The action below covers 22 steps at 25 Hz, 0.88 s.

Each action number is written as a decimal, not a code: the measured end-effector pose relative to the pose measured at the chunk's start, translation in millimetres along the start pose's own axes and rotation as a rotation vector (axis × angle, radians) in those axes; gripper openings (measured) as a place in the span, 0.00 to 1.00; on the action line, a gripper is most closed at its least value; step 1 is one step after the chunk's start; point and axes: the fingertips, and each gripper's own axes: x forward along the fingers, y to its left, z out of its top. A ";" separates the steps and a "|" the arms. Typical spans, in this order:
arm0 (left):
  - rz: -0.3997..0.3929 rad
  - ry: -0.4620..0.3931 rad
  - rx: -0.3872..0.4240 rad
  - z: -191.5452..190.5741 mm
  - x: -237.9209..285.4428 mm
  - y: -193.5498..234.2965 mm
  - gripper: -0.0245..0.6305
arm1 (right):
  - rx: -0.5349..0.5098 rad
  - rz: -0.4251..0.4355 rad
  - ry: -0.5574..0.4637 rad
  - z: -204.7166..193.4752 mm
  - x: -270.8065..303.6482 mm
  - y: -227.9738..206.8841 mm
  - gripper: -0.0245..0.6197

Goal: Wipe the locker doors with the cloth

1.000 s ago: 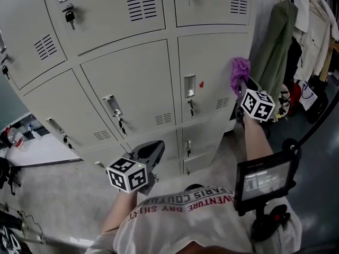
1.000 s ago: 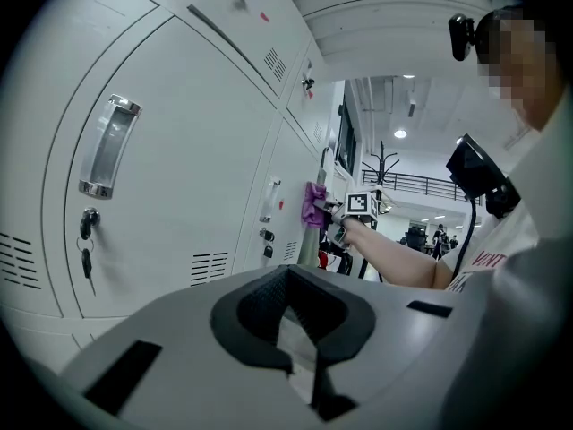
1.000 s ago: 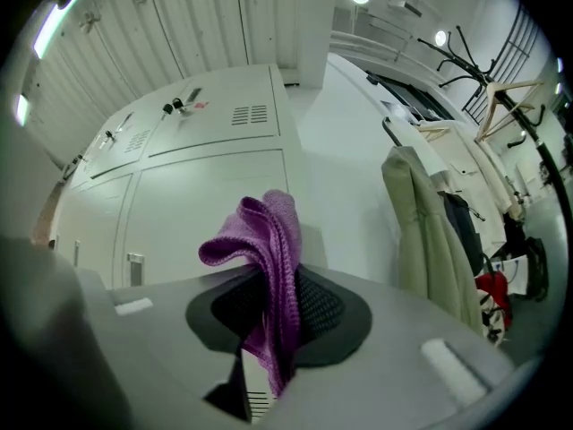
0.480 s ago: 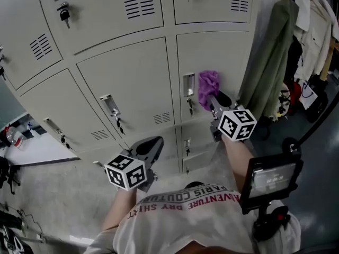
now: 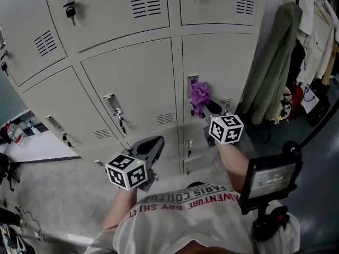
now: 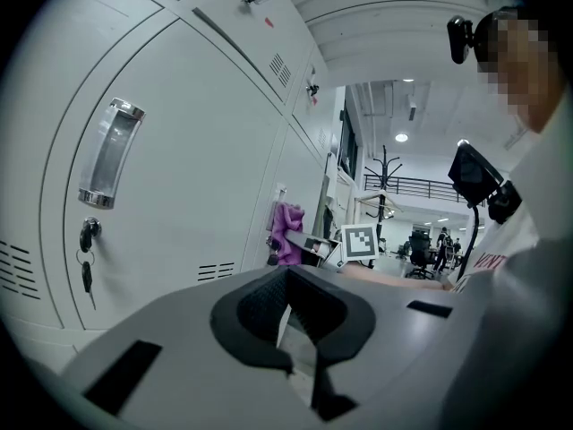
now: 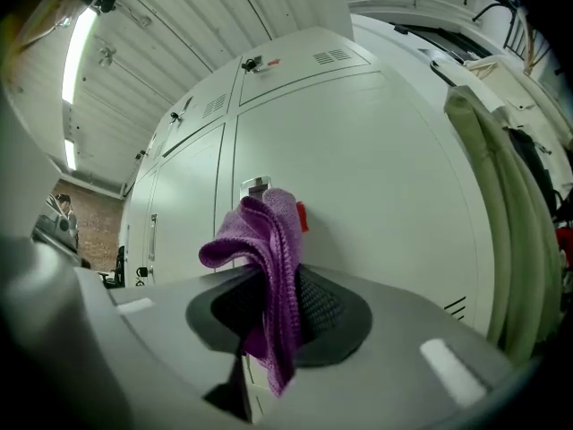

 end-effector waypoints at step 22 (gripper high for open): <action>0.013 -0.003 -0.007 0.2 9.1 14.6 0.04 | 0.006 -0.137 -0.006 4.7 -20.0 -80.5 0.16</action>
